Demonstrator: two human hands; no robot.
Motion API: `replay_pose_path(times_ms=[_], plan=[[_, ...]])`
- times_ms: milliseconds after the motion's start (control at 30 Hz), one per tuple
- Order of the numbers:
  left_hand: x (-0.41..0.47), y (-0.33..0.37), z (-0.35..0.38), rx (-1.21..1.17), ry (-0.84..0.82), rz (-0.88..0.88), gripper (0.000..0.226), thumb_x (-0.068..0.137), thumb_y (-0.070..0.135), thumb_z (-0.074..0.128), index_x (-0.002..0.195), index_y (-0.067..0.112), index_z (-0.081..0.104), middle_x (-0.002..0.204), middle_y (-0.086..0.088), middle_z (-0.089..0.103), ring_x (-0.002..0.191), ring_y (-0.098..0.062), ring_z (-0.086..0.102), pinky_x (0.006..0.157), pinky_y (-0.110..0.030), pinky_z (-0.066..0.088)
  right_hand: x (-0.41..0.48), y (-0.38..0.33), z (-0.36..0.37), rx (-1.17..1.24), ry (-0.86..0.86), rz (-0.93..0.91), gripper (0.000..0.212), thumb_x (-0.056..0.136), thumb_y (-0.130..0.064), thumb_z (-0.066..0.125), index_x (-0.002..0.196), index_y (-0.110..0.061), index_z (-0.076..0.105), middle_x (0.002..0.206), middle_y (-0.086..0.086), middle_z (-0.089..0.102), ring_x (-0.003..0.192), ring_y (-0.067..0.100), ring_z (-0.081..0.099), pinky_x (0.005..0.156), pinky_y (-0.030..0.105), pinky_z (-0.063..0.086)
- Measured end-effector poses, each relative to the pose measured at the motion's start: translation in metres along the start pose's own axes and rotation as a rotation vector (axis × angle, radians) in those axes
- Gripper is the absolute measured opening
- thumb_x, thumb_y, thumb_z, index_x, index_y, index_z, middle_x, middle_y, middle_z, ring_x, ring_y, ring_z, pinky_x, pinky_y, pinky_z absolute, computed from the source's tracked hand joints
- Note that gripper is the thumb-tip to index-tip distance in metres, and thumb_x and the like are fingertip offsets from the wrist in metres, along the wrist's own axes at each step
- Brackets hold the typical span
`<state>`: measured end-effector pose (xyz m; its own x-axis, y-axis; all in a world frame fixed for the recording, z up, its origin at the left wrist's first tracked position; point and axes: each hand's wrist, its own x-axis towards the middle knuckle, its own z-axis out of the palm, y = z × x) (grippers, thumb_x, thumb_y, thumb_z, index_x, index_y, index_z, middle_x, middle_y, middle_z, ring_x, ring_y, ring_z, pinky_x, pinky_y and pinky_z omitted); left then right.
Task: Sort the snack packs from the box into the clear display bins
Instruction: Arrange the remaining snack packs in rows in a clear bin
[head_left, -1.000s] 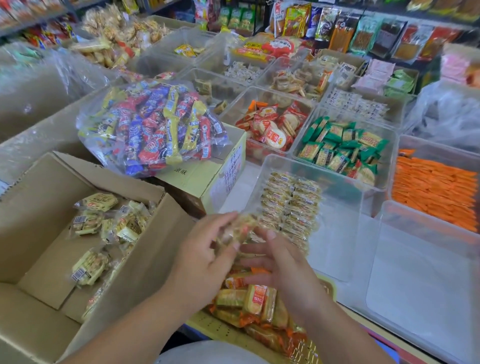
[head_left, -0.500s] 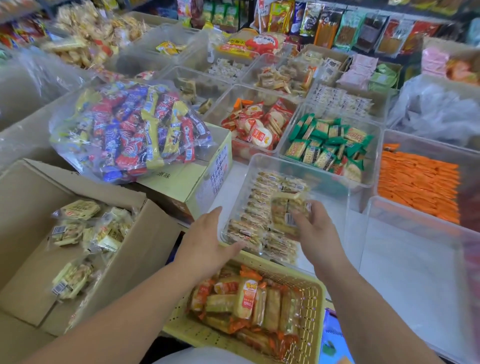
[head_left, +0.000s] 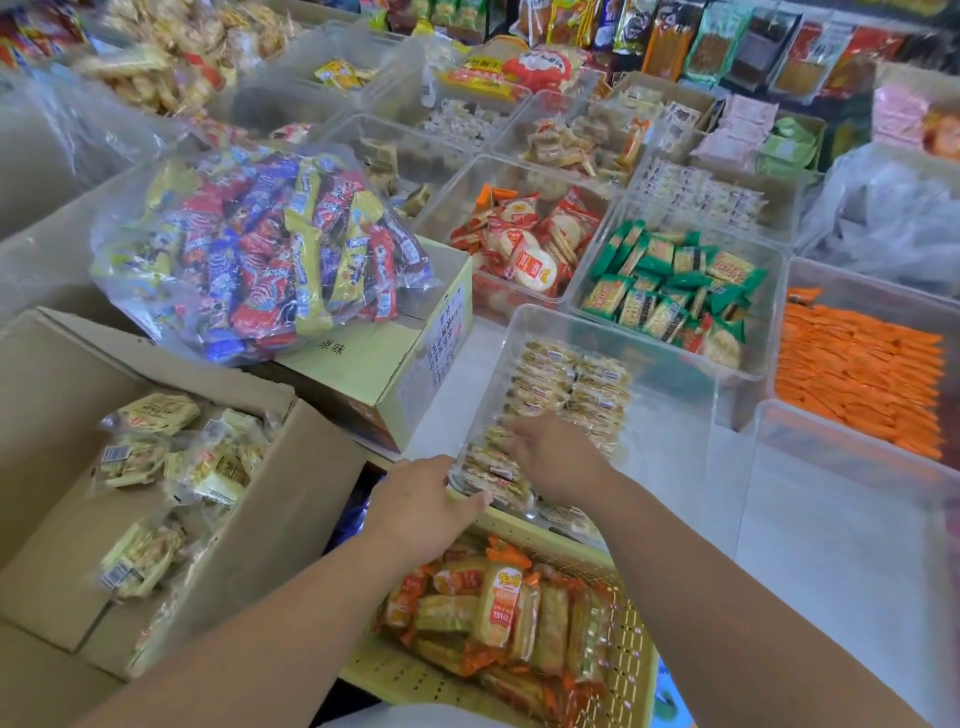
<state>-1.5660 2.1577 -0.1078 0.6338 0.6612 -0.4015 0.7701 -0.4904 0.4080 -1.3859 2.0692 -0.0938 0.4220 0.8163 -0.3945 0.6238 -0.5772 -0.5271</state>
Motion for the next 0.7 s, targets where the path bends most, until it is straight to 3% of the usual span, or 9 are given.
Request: replay_pose_path(times_ms=[200, 367, 467, 567, 700], plan=[[-0.002, -0.009, -0.001, -0.113, -0.017, 0.042, 0.09, 0.084, 0.08, 0.056, 0.153, 0.024, 0.047, 0.149, 0.003, 0.056, 0.14, -0.019, 0.044, 0.11, -0.038, 0.042, -0.001, -0.005, 0.015, -0.094, 0.03, 0.012, 0.036, 0.108, -0.03, 0.037, 0.131, -0.018, 0.063, 0.114, 0.012, 0.068, 0.096, 0.03, 0.064, 0.083, 0.043, 0.055], [-0.009, -0.004, -0.007, -0.094, -0.044, 0.075, 0.099, 0.087, 0.073, 0.059, 0.162, 0.019, 0.026, 0.161, -0.001, 0.042, 0.149, -0.023, 0.033, 0.117, -0.042, 0.036, -0.005, -0.014, 0.021, -0.095, 0.013, 0.037, 0.04, 0.108, -0.037, 0.032, 0.139, -0.021, 0.052, 0.121, 0.012, 0.059, 0.112, 0.034, 0.056, 0.092, 0.045, 0.05], [-0.028, -0.01, -0.01, -0.074, 0.049, 0.109, 0.098, 0.091, 0.069, 0.059, 0.164, 0.019, 0.017, 0.166, -0.001, 0.031, 0.152, -0.025, 0.024, 0.121, -0.042, 0.027, -0.009, -0.015, 0.02, -0.11, 0.01, 0.03, 0.046, 0.107, -0.043, 0.034, 0.144, -0.02, 0.048, 0.135, 0.013, 0.057, 0.126, 0.033, 0.052, 0.102, 0.047, 0.046], [-0.064, -0.035, -0.021, -0.172, 0.142, 0.146, 0.081, 0.094, 0.057, 0.064, 0.16, 0.024, 0.031, 0.16, 0.006, 0.037, 0.149, -0.02, 0.026, 0.12, -0.036, 0.028, -0.018, -0.017, 0.019, -0.096, 0.046, 0.045, 0.056, 0.105, -0.05, 0.038, 0.153, -0.02, 0.04, 0.151, 0.009, 0.049, 0.138, 0.029, 0.045, 0.11, 0.045, 0.041], [-0.12, -0.092, -0.047, -0.263, 0.308, 0.156, 0.049, 0.089, 0.036, 0.079, 0.134, 0.024, 0.064, 0.13, 0.015, 0.055, 0.126, -0.009, 0.047, 0.103, -0.013, 0.03, -0.03, -0.044, 0.022, -0.139, 0.184, 0.036, 0.057, 0.1, -0.051, 0.047, 0.149, -0.024, 0.044, 0.153, 0.004, 0.046, 0.144, 0.029, 0.032, 0.115, 0.045, 0.034]])
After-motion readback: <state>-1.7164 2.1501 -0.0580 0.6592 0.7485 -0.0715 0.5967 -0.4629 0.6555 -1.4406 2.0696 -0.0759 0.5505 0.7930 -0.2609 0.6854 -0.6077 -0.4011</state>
